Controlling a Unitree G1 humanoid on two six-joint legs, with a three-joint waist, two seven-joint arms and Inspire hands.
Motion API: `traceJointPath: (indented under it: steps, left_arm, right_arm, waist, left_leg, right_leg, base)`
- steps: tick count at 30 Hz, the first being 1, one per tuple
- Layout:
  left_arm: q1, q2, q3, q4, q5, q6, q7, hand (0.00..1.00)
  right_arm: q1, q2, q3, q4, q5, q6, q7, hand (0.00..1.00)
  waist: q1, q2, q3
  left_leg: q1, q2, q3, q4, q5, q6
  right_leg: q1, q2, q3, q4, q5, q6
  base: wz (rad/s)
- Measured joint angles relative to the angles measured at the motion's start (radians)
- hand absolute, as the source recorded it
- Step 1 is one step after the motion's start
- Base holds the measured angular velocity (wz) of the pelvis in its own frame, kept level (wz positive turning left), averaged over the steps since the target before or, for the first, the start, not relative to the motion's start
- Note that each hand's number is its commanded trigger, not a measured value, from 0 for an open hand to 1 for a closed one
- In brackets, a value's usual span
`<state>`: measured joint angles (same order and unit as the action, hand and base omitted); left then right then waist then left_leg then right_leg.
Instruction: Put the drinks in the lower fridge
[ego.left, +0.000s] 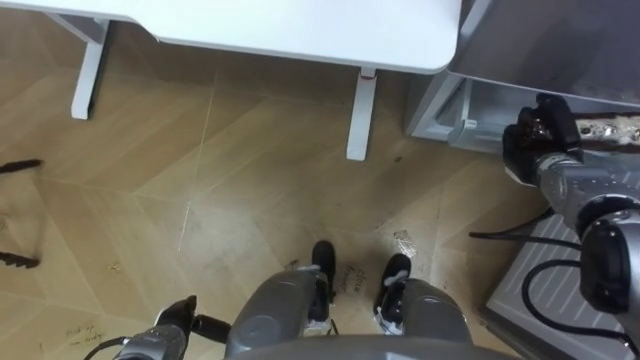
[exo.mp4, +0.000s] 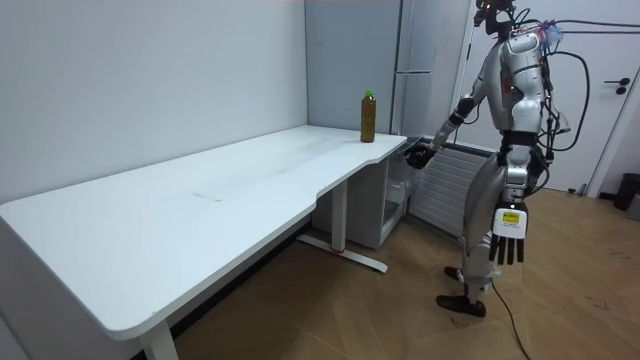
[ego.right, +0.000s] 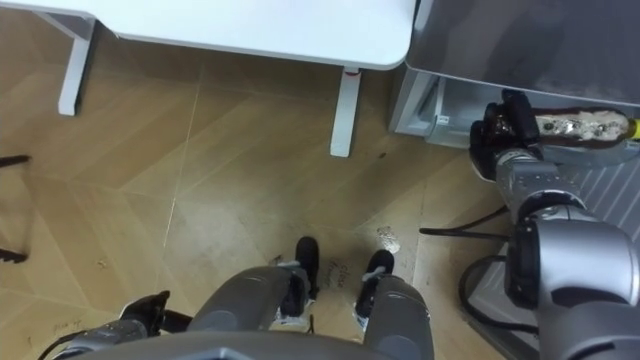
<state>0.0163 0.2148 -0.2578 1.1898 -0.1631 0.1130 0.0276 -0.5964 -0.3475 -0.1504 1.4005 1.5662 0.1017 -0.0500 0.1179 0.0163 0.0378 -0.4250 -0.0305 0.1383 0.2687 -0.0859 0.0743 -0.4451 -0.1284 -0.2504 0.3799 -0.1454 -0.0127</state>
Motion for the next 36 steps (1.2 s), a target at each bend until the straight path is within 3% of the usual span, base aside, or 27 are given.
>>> traceJointPath:
  steps: [36]
  left_arm:
    - [0.003,0.004,-0.021,-0.001,0.02,-0.002,0.009,0.0]
  right_arm:
    - [0.001,-0.006,0.012,0.002,-0.002,-0.017,0.046,0.0]
  waist:
    - [-0.003,0.003,0.0043]
  left_leg:
    - [-0.001,0.003,-0.006,-0.001,0.001,0.0]
  right_leg:
    - [0.014,0.009,-0.003,-0.021,0.003,0.005]
  base:
    - [0.0]
